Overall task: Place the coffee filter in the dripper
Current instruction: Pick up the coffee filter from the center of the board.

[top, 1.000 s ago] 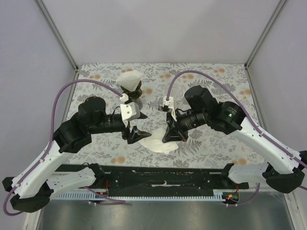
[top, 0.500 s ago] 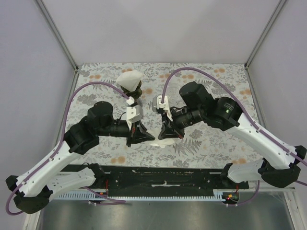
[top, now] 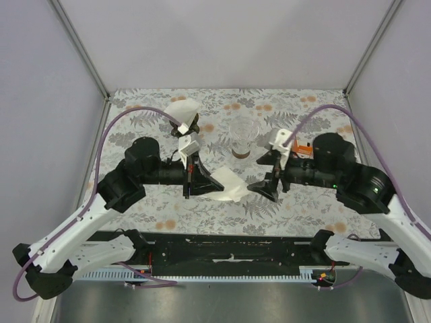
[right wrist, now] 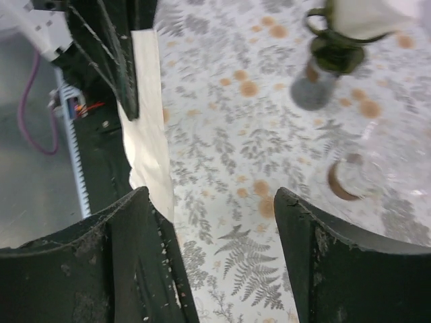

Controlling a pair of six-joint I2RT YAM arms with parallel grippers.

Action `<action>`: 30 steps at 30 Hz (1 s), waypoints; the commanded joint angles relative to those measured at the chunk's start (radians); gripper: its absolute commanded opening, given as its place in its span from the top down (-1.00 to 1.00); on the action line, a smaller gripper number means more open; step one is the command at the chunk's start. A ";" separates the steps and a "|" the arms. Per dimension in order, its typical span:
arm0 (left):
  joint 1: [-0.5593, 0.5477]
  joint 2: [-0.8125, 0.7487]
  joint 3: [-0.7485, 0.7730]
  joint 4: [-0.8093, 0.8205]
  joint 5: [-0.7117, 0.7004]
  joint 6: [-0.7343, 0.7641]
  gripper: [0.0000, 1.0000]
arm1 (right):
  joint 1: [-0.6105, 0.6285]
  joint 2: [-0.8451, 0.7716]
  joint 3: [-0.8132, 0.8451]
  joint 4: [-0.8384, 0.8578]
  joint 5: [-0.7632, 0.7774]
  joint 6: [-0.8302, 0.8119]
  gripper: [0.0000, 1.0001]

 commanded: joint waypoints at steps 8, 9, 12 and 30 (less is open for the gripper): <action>0.216 0.425 0.553 -0.289 -0.253 0.027 0.96 | -0.076 -0.275 -0.215 0.265 0.274 0.070 -0.74; 0.236 0.445 0.592 -0.356 -0.270 0.069 0.96 | -0.076 -0.281 -0.219 0.262 0.261 0.074 -0.74; 0.241 0.537 0.751 -0.649 -0.316 0.216 0.96 | -0.074 -0.309 -0.245 0.282 0.214 0.081 -0.73; 0.448 0.368 0.295 -0.302 0.355 -0.045 0.96 | 0.129 -0.172 -0.369 0.477 0.309 -0.250 -0.96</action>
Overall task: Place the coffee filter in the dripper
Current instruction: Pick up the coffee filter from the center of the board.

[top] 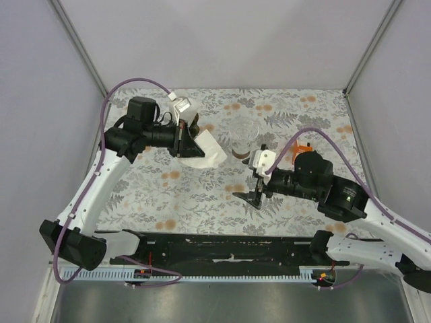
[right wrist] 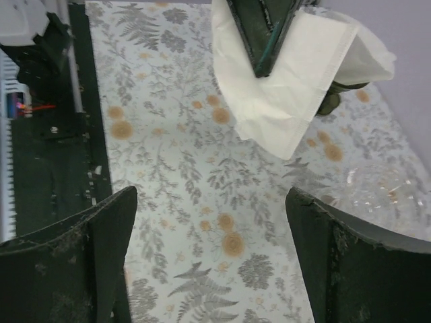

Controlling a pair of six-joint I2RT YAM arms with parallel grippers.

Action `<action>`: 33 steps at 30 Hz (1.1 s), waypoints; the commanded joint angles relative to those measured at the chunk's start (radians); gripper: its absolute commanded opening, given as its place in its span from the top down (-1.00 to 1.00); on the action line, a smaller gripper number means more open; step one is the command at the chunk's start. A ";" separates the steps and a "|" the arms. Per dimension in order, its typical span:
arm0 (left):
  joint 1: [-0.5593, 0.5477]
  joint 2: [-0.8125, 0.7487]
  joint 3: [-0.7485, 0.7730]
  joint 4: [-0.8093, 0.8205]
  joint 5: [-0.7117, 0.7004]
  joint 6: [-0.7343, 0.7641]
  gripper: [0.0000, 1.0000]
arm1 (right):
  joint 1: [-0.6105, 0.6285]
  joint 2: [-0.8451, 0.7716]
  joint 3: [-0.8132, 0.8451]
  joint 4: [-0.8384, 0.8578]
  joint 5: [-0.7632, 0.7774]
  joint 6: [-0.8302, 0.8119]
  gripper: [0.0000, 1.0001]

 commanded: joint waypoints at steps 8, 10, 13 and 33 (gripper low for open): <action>0.090 -0.049 -0.286 0.500 0.381 -0.542 0.96 | 0.121 -0.065 -0.261 0.392 0.235 -0.573 -0.96; 0.116 -0.058 -0.364 0.639 0.424 -0.684 0.96 | 0.145 -0.078 -0.296 0.429 0.246 -0.654 -0.96; 0.128 -0.040 -0.405 0.699 0.429 -0.752 0.96 | 0.178 -0.075 -0.336 0.498 0.284 -0.731 -0.96; 0.125 0.011 -0.421 0.714 0.423 -0.792 0.96 | 0.190 0.160 -0.293 0.656 0.382 -0.880 -0.06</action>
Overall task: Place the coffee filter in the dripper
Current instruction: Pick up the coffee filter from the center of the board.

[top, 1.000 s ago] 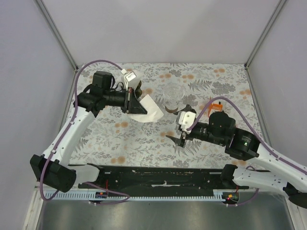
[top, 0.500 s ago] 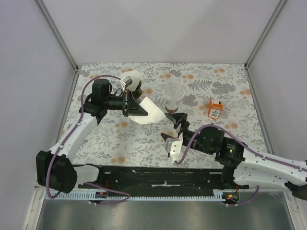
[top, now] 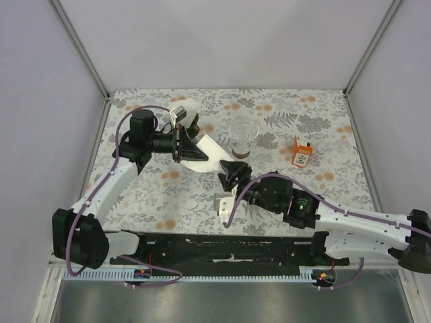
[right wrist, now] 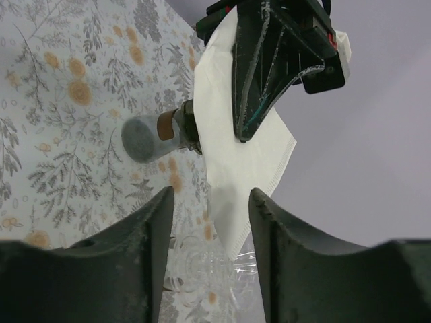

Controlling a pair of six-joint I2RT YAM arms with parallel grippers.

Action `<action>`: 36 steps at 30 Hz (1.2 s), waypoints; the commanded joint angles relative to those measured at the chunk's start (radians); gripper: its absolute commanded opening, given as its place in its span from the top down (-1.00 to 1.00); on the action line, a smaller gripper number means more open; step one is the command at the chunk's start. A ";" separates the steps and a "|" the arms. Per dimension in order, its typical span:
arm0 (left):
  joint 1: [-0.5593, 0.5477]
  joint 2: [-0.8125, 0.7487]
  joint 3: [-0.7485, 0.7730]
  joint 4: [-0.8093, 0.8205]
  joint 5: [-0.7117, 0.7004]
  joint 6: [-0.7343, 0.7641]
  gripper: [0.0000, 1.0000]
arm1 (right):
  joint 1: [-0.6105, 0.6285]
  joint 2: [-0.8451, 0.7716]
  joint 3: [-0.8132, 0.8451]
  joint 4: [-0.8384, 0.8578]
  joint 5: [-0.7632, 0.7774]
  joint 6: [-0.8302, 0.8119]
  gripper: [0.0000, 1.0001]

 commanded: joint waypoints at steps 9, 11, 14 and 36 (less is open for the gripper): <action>-0.001 0.000 -0.012 0.071 0.040 -0.045 0.96 | -0.004 0.020 0.077 0.059 0.073 0.041 1.00; -0.001 0.002 -0.015 0.080 0.042 -0.045 0.96 | -0.009 0.008 0.095 0.009 0.062 0.083 1.00; 0.000 0.005 0.015 0.077 0.049 0.025 -0.04 | -0.018 -0.015 0.130 -0.079 0.036 0.169 1.00; 0.016 -0.072 0.375 -0.518 -0.155 1.263 -0.52 | -0.323 -0.176 0.271 -0.499 -0.376 0.957 1.00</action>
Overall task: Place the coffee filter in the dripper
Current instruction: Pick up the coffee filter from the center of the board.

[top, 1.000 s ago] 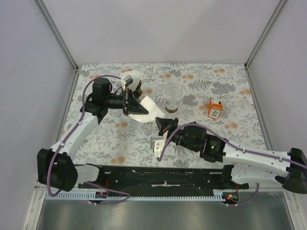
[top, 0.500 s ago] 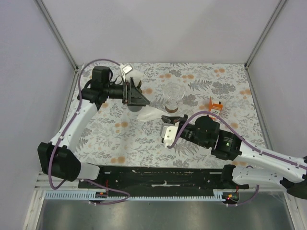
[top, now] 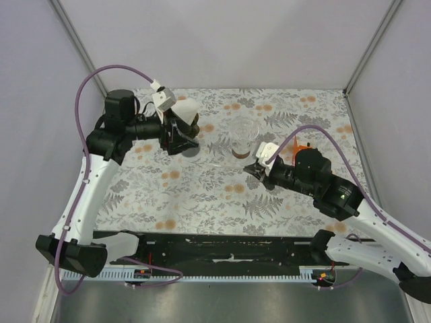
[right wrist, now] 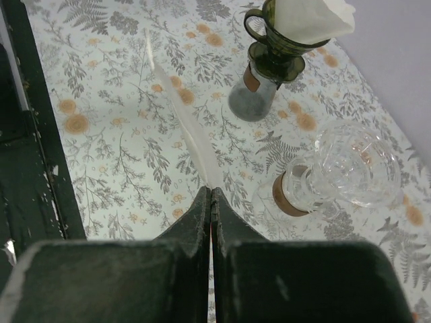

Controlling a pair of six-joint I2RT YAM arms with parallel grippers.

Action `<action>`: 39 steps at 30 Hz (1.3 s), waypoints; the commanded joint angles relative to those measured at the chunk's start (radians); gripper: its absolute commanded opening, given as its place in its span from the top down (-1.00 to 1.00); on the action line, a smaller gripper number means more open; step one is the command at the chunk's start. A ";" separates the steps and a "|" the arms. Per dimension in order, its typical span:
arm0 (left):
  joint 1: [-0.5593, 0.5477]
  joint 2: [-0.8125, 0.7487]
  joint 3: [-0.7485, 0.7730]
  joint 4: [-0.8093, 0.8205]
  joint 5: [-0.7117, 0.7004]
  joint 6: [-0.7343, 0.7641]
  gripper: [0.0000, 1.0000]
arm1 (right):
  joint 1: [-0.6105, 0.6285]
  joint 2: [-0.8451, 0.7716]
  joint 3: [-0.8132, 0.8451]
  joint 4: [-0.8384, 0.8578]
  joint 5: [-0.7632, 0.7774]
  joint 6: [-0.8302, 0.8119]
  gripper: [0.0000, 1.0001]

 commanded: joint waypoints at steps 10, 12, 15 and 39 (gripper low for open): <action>-0.026 -0.042 -0.148 -0.034 0.323 0.368 -0.65 | -0.066 -0.004 0.119 0.018 -0.150 0.325 1.00; -0.058 -0.036 -0.156 -0.035 0.359 0.388 -0.71 | -0.066 0.002 0.111 0.053 -0.181 0.330 1.00; -0.117 -0.025 -0.162 -0.035 0.376 0.393 -0.73 | -0.066 0.028 0.125 0.071 -0.190 0.359 1.00; -0.181 -0.009 -0.078 -0.127 0.267 0.297 0.96 | -0.013 0.034 0.100 0.150 -0.251 0.171 0.03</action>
